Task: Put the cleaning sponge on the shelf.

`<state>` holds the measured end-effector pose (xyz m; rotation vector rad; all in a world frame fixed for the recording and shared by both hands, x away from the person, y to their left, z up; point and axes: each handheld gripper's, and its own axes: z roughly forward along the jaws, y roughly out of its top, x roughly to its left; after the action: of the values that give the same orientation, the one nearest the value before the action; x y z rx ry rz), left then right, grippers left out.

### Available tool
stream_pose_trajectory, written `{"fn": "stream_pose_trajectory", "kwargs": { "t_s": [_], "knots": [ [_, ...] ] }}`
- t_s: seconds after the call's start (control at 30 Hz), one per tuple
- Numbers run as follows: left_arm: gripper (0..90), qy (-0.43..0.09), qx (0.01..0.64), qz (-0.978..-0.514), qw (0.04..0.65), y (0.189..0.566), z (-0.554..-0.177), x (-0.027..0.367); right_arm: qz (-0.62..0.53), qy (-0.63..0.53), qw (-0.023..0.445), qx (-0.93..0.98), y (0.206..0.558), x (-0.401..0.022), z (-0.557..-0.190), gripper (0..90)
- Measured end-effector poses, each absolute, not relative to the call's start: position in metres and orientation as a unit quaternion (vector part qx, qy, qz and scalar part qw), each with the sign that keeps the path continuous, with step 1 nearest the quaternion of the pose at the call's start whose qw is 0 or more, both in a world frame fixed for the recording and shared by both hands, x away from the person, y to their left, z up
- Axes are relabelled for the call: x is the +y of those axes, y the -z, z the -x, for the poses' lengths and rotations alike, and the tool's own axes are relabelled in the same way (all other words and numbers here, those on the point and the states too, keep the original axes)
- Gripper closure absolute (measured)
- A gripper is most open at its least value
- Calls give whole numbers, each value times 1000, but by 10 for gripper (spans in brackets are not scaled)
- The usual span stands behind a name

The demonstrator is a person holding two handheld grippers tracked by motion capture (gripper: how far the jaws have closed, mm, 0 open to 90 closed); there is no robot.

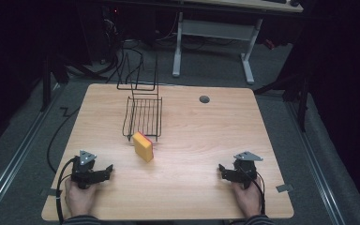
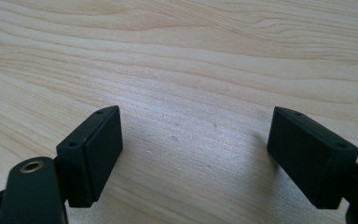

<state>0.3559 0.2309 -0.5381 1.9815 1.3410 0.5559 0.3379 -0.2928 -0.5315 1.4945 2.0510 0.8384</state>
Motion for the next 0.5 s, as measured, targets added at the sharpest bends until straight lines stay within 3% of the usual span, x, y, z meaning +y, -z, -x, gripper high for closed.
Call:
{"fn": "stream_pose_trajectory", "kwargs": {
  "t_s": [0.5],
  "knots": [
    [152,-215,515,-760,335,538,-356,230,-545,-305,232,745,531,-292,-338,182]
  ]
}}
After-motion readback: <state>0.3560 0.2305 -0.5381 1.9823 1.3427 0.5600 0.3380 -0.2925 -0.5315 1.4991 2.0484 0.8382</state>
